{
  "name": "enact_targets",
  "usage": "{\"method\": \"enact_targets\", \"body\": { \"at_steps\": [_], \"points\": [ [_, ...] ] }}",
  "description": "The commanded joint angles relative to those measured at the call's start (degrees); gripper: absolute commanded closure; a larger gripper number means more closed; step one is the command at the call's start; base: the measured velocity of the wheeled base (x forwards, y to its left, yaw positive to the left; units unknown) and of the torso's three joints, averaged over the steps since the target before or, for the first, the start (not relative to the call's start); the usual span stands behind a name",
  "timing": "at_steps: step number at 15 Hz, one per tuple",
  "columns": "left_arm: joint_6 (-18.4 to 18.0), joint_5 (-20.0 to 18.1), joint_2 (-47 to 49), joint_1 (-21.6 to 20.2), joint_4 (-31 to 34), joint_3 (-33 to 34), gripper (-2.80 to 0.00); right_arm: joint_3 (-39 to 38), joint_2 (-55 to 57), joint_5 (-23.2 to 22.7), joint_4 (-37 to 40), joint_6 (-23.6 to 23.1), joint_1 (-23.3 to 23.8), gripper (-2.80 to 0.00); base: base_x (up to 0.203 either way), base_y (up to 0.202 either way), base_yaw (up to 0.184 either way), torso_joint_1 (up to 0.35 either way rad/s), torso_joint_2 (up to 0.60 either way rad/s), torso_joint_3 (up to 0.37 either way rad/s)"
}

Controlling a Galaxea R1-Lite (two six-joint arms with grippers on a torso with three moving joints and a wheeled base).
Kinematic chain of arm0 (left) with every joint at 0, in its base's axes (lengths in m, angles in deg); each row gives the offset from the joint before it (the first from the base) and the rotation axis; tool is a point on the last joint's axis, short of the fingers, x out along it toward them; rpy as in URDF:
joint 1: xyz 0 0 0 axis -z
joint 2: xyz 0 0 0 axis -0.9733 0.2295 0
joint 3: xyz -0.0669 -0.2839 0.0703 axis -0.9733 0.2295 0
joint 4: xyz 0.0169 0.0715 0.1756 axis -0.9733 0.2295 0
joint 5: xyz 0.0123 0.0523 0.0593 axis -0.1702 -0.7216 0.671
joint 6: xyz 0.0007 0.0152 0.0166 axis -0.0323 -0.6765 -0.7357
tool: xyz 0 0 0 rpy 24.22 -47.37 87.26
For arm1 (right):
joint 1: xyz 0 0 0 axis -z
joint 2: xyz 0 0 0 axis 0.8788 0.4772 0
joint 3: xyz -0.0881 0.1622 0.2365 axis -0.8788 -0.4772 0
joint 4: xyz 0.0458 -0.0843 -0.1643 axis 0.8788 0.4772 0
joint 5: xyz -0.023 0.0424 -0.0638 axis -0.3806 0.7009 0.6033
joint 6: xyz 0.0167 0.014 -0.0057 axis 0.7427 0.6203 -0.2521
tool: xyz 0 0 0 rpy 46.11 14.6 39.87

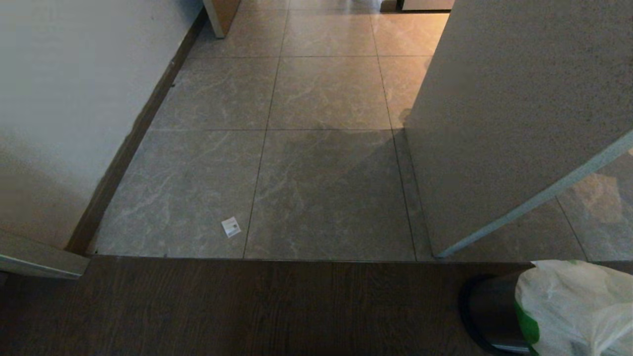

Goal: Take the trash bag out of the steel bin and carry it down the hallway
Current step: Put the trash bag at the door

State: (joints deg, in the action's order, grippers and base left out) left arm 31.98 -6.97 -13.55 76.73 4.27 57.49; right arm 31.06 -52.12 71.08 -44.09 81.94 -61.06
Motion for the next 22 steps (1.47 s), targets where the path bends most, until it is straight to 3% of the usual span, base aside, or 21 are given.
{"method": "enact_targets", "body": {
  "at_steps": [1, 22],
  "points": [
    [0.0, 0.0, 0.0, 0.0, 0.0, 0.0, 0.0, 0.0, 0.1, 0.0, 0.0, 0.0, 0.0, 0.0, 0.0, 0.0, 0.0, 0.0, 0.0, 0.0],
    [0.0, 0.1, 0.0, 0.0, 0.0, 0.0, 0.0, 0.0, 0.1, 0.0, 0.0, 0.0, 0.0, 0.0, 0.0, 0.0, 0.0, 0.0, 0.0, 0.0]
  ]
}}
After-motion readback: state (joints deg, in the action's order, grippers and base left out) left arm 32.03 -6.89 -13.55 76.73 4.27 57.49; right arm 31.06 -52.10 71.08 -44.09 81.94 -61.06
